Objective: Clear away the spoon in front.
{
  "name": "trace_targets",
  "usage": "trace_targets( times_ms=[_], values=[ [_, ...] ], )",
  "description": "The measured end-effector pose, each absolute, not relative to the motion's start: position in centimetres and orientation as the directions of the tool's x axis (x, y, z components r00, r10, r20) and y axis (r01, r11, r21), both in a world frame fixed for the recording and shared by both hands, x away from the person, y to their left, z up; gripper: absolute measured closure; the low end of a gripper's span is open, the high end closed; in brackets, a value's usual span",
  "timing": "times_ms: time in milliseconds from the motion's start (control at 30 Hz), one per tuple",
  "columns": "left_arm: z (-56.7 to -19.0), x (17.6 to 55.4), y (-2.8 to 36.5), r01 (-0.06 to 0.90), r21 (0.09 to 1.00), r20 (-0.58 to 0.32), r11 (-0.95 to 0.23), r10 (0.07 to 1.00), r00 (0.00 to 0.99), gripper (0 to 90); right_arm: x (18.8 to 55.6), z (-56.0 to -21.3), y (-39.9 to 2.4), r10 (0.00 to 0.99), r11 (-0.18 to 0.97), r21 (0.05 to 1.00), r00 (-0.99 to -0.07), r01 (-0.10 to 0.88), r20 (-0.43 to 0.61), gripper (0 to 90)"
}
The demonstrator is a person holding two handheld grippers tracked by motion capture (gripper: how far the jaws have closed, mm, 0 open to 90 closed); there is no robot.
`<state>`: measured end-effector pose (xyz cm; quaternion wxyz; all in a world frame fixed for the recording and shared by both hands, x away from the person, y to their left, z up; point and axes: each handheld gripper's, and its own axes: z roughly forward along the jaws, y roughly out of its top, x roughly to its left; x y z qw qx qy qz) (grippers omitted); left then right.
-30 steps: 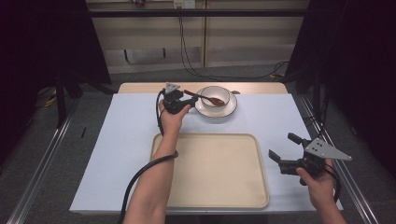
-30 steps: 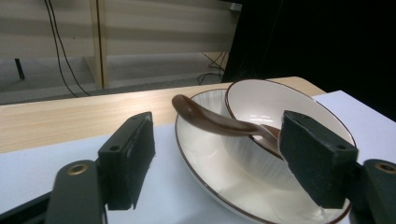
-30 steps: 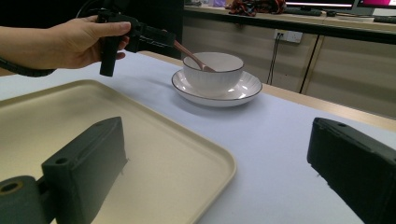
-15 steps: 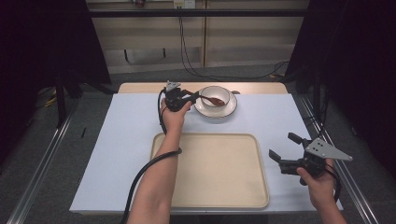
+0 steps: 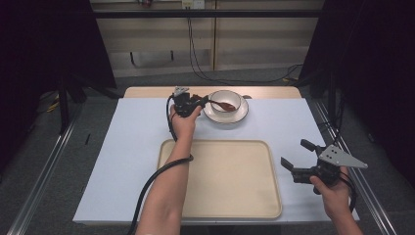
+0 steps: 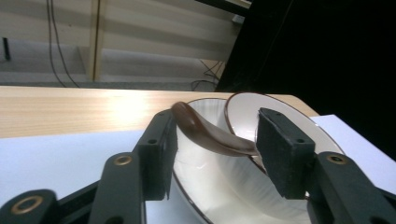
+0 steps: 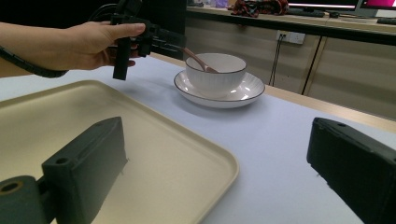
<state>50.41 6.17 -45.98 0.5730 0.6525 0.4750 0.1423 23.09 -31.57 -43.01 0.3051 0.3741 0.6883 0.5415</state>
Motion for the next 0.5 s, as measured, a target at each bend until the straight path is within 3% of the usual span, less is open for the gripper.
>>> trace_targets(
  times_ms=[233, 333, 500],
  values=[
    [-45.92, 50.42, 6.35, 0.467, 0.872, -0.397, 0.148, 0.773, 0.496, 56.6, 23.16, -43.01, -31.59, 0.848, 0.134, 0.975, -0.529, 0.177, -0.02, 4.0],
    [-45.93, 50.3, 6.51, 0.468, 0.87, -0.401, 0.153, 0.772, 0.493, 64.4, 23.14, -43.02, -31.66, 0.847, 0.135, 0.974, -0.532, 0.18, -0.019, 3.9],
    [-46.0, 50.15, 6.49, 0.483, 0.847, -0.47, 0.221, 0.737, 0.487, 71.3, 23.15, -43.02, -31.6, 0.849, 0.133, 0.974, -0.528, 0.181, -0.018, 3.9]
  ],
)
